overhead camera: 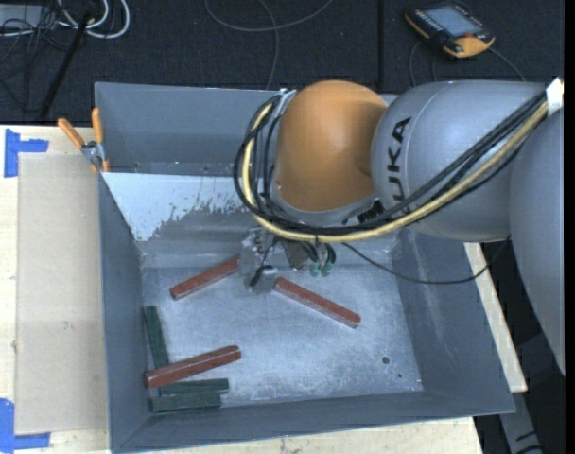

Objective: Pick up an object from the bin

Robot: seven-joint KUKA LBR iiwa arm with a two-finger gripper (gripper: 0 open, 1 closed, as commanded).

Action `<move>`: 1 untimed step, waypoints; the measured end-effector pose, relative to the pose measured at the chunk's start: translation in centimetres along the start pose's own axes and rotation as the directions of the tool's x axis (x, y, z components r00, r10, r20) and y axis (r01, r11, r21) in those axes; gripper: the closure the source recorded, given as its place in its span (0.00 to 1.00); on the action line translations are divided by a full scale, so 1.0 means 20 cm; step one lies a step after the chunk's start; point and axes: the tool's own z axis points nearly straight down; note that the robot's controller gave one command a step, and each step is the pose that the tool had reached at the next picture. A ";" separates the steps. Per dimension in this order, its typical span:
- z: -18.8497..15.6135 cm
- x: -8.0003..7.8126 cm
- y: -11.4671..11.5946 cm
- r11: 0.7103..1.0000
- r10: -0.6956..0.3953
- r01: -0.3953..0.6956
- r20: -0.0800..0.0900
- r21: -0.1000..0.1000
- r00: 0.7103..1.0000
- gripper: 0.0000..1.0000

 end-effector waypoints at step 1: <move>0.29 -0.08 -0.18 0.981 0.193 -0.193 -0.009 0.002 0.981 0.00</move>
Offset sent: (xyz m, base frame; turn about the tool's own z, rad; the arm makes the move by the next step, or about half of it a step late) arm 0.0000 0.0000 0.0000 0.0000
